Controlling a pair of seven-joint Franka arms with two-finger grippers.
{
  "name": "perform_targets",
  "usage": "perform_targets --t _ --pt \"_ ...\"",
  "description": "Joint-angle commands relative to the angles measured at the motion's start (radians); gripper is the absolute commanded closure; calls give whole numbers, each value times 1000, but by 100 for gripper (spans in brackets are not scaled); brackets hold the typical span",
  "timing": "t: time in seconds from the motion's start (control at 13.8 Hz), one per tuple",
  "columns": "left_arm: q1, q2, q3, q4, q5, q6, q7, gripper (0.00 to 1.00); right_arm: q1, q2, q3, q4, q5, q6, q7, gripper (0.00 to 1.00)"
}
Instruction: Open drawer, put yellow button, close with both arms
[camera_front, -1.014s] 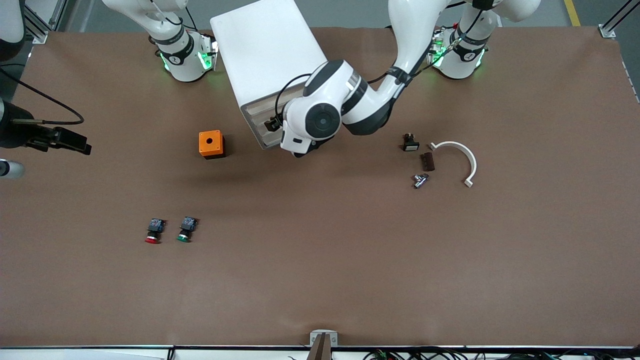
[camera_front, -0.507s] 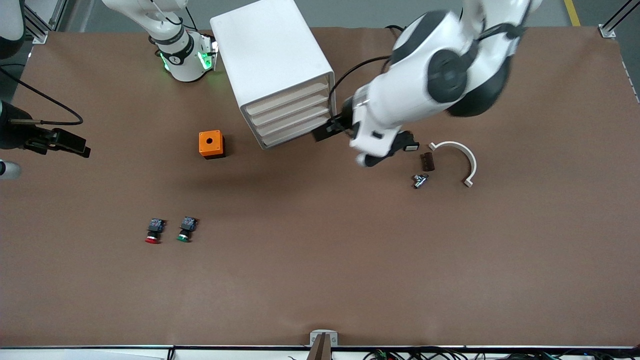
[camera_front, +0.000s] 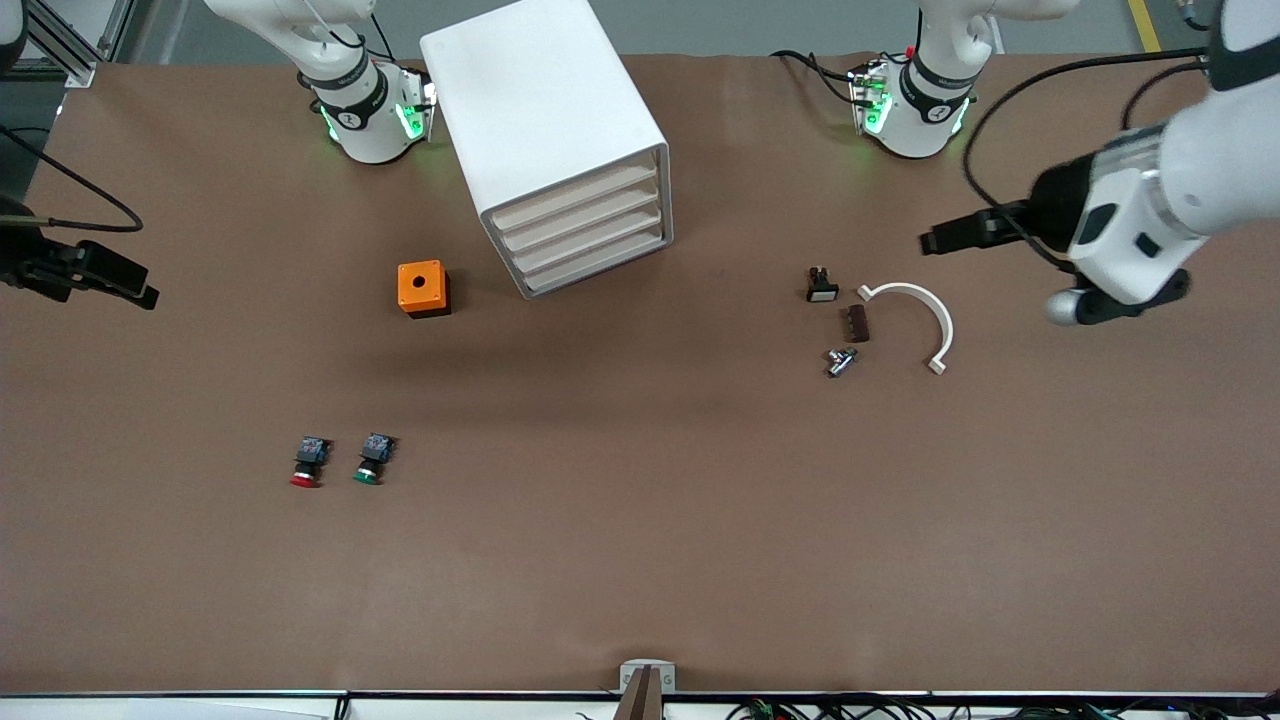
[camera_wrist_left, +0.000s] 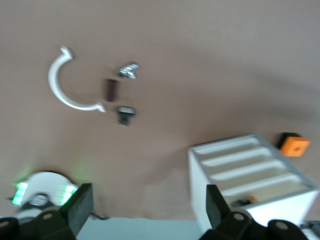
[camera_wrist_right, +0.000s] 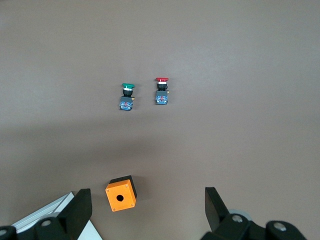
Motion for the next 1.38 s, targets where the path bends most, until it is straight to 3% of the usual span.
perform_targets --t 0.0,0.29,0.58,0.65,0.8,1.01,1.3 --pt "39 -40 -14 -80 107 0 145 1 -15 -49 9 -49 12 14 -2 0" --pt "131 -75 -14 -201 173 187 309 1 -5 -82 13 -96 13 20 -4 0" --pt "147 -225 -16 -417 234 403 325 1 -5 -95 15 -111 12 20 -13 0" --pt "147 -245 -19 -429 266 428 327 1 -6 -102 13 -125 12 28 -25 0" --pt "136 -235 -22 -379 332 431 369 1 -8 -115 12 -142 12 40 -33 0" --pt "133 -190 -22 -287 328 425 419 1 -6 -121 12 -156 12 42 -33 0" --pt "132 -187 -20 -265 327 414 405 0 -3 -133 13 -171 12 48 -33 0"
